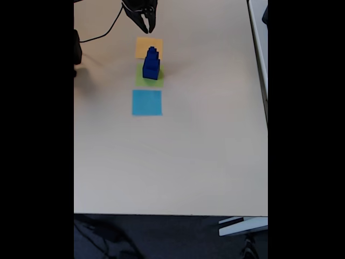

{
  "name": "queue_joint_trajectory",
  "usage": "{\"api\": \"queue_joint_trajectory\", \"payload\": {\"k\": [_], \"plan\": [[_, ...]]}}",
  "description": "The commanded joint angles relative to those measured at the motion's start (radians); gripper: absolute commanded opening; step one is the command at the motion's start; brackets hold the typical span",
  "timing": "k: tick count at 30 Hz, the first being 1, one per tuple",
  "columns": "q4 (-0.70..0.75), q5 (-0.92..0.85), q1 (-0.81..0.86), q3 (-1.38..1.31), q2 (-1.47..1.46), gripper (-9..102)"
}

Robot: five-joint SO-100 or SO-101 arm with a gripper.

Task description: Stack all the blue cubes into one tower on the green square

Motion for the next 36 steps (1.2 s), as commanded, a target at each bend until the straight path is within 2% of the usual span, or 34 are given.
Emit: {"api": "queue_joint_trajectory", "payload": {"k": [1, 10, 36], "plan": [[0.018, -0.011, 0.025, -0.091, 0.002, 0], [0.075, 0.002, 0.051, -0.235, -0.025, 0], [0.084, 0.380, 0.023, -0.196, 0.046, 0]]}}
